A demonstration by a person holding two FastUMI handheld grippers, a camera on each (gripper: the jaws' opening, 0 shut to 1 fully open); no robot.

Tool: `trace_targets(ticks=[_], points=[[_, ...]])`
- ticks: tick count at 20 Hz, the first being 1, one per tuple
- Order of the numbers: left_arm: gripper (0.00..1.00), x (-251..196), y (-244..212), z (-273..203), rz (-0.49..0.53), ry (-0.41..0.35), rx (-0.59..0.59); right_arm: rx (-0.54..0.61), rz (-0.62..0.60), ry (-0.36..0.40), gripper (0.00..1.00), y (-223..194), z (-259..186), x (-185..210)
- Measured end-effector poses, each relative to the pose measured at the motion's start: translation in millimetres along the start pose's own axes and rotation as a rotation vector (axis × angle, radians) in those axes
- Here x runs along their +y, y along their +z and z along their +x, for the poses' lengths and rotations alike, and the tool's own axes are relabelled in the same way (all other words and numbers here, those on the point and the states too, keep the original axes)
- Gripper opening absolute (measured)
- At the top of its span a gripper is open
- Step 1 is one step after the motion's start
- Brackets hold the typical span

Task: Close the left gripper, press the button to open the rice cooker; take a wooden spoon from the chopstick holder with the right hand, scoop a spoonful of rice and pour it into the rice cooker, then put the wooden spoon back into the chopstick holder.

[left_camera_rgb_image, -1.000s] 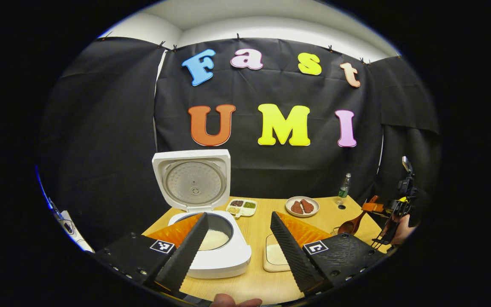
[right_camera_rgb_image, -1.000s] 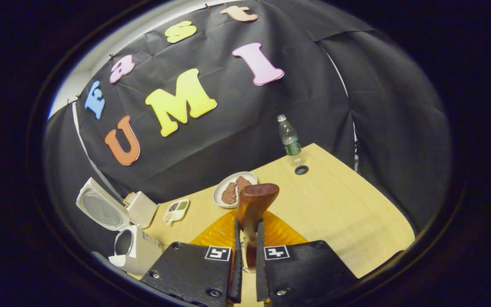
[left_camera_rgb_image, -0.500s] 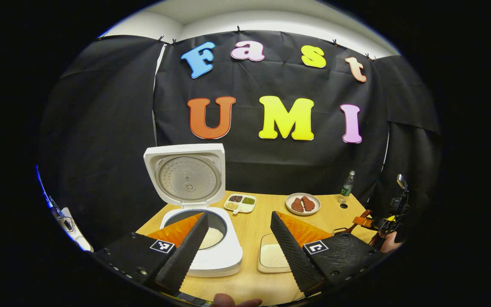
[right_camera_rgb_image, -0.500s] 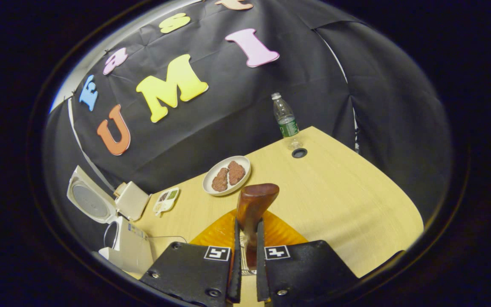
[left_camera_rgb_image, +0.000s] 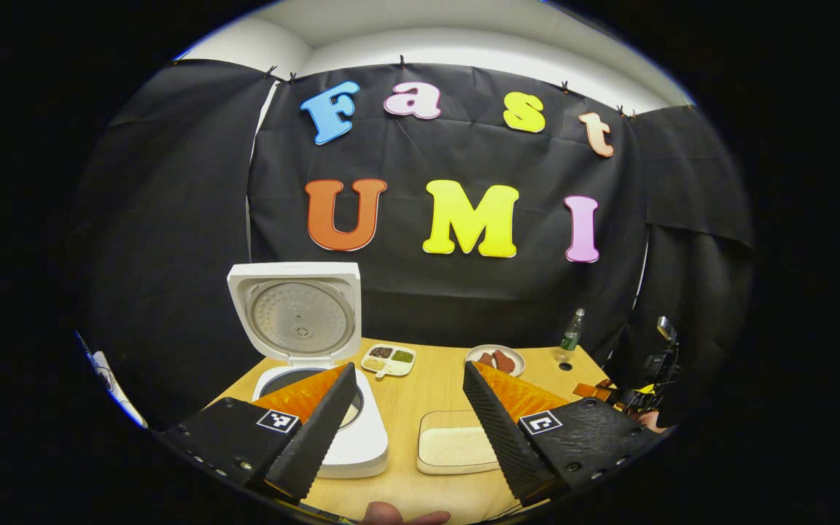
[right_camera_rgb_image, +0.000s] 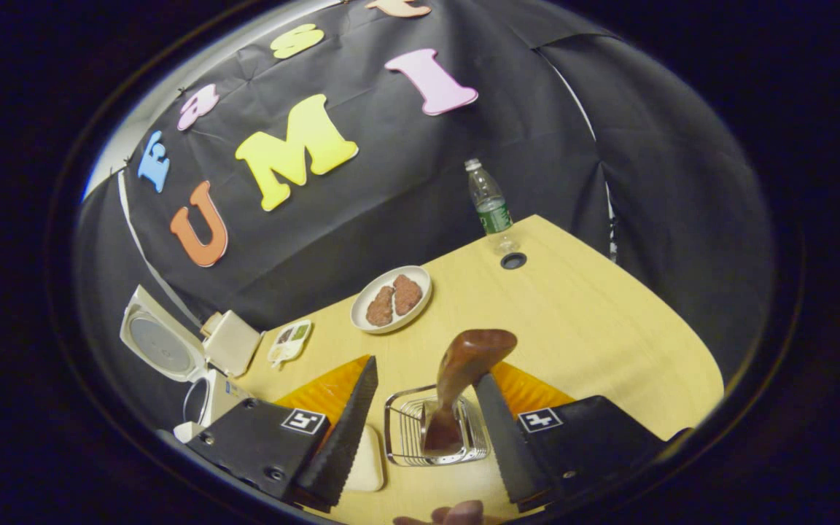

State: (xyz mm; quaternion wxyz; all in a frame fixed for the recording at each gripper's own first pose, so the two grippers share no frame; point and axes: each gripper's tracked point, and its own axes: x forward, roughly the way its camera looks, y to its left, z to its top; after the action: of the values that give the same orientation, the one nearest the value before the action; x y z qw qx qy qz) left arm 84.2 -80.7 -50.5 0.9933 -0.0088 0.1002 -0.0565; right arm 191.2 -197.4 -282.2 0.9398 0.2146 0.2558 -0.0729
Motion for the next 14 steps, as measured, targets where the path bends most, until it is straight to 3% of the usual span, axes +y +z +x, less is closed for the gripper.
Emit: trace_targets(ticks=[4,8,9,12,14], points=[[0.94,9,20,0,-0.002,-0.007,-0.052,-0.096,-0.047,-0.035,0.83,39,-40,-2],[0.94,21,37,8,-0.034,-0.017,-0.074,-0.205,-0.171,-0.038,0.89,74,-96,20],[0.94,30,48,12,-0.012,-0.005,-0.093,-0.235,-0.217,-0.042,0.88,82,-111,30],[0.94,62,83,35,0.042,0.054,-0.164,-0.310,-0.358,-0.057,0.99,98,-151,55],[0.94,79,104,57,0.048,0.100,-0.195,-0.343,-0.398,-0.054,1.00,102,-175,73]])
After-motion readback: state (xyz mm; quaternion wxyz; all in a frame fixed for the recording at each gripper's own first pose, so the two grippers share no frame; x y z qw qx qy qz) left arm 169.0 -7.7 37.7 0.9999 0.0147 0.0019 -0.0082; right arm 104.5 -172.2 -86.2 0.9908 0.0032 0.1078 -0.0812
